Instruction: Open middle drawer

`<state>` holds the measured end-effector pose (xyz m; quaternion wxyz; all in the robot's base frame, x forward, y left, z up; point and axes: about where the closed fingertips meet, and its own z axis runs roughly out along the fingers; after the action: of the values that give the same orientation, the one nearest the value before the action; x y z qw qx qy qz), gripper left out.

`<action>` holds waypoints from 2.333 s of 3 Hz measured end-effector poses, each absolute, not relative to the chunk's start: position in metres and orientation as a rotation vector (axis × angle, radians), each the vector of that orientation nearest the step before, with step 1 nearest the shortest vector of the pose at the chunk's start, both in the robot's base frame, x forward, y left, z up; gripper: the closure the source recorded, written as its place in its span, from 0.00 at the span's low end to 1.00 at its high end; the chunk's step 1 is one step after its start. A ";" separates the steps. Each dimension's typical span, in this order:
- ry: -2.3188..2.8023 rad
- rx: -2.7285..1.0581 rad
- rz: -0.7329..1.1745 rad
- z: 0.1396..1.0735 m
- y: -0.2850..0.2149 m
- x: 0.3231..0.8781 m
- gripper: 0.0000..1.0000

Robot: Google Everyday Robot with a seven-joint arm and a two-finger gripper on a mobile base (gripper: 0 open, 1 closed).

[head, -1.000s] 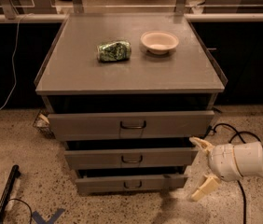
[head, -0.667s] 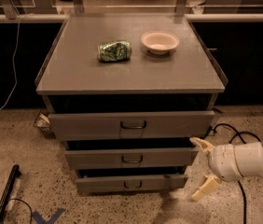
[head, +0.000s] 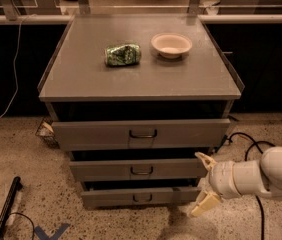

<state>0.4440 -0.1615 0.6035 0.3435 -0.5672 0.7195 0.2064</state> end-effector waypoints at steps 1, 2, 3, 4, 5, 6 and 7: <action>1.882 -1.433 0.510 0.573 -0.162 0.454 0.00; 1.893 -1.412 0.482 0.544 -0.162 0.472 0.00; 1.912 -1.416 0.485 0.525 -0.159 0.486 0.00; 1.970 -1.397 0.512 0.497 -0.162 0.504 0.00; 1.977 -1.392 0.513 0.484 -0.154 0.510 0.00; 1.992 -1.386 0.544 0.459 -0.144 0.520 0.00; 2.003 -1.373 0.548 0.429 -0.133 0.536 0.00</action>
Offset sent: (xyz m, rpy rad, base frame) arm 0.0399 -0.0020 -0.0757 -0.0101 -0.0487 -0.0911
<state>0.5358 -0.1333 0.4289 0.3205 -0.5224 0.7622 0.2085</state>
